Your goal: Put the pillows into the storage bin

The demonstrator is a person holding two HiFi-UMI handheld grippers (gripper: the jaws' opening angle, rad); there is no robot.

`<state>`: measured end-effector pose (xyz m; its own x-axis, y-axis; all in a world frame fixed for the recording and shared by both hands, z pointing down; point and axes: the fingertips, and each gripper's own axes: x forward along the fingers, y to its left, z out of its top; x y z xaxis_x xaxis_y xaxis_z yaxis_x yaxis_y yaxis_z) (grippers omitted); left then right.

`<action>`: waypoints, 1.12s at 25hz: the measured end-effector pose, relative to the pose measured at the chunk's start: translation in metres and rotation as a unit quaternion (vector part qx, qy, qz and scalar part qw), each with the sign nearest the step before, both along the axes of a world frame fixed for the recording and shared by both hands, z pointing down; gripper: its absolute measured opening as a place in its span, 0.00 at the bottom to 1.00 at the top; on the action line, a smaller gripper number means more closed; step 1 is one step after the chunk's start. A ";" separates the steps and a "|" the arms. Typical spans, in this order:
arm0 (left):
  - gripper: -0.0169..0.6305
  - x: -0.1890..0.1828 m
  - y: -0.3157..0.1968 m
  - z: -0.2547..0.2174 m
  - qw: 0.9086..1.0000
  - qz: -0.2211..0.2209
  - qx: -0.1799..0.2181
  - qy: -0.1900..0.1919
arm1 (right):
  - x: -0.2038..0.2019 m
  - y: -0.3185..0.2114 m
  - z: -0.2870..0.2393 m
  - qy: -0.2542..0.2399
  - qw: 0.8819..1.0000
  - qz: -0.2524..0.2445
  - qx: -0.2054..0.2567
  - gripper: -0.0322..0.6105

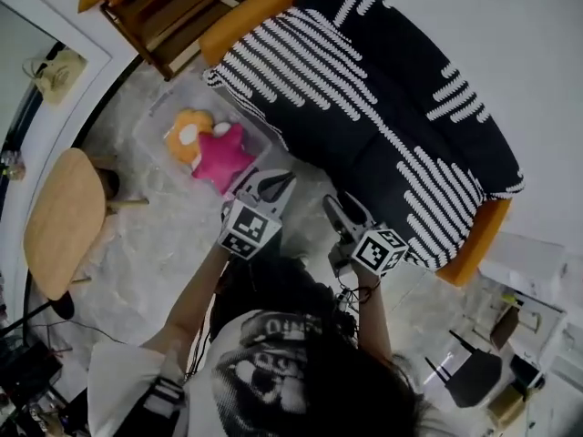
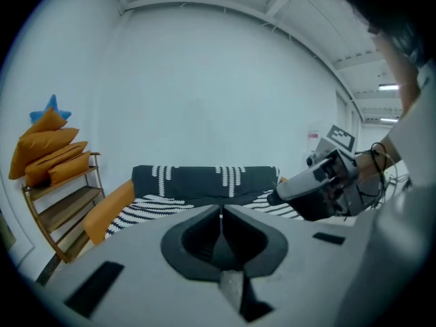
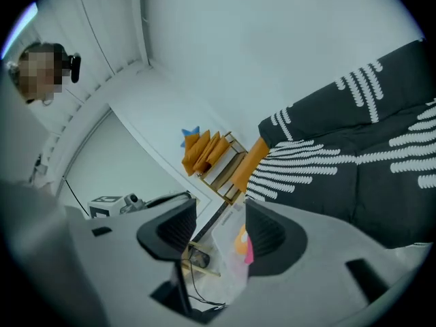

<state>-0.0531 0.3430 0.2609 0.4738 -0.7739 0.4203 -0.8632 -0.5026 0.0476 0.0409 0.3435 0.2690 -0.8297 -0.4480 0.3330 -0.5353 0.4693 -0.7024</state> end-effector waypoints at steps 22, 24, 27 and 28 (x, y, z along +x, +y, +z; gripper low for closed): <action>0.05 0.179 0.160 -0.089 0.994 0.084 0.076 -0.007 | 0.176 0.146 -0.115 0.055 0.966 0.125 0.221 0.06; 0.05 0.191 0.163 -0.095 0.992 0.098 0.083 -0.007 | 0.184 0.150 -0.120 0.059 0.963 0.133 0.227 0.05; 0.05 0.204 0.165 -0.104 0.990 0.107 0.095 -0.004 | 0.193 0.157 -0.121 0.079 0.959 0.136 0.236 0.05; 0.05 0.208 0.165 -0.107 0.989 0.109 0.099 -0.003 | 0.196 0.159 -0.121 0.085 0.958 0.139 0.238 0.05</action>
<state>0.1553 0.5077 0.1539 0.6368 -0.7207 0.2740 -0.7331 -0.6761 -0.0745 0.2364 0.5025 0.1481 -0.6088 -0.7778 0.1558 -0.7730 0.5376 -0.3368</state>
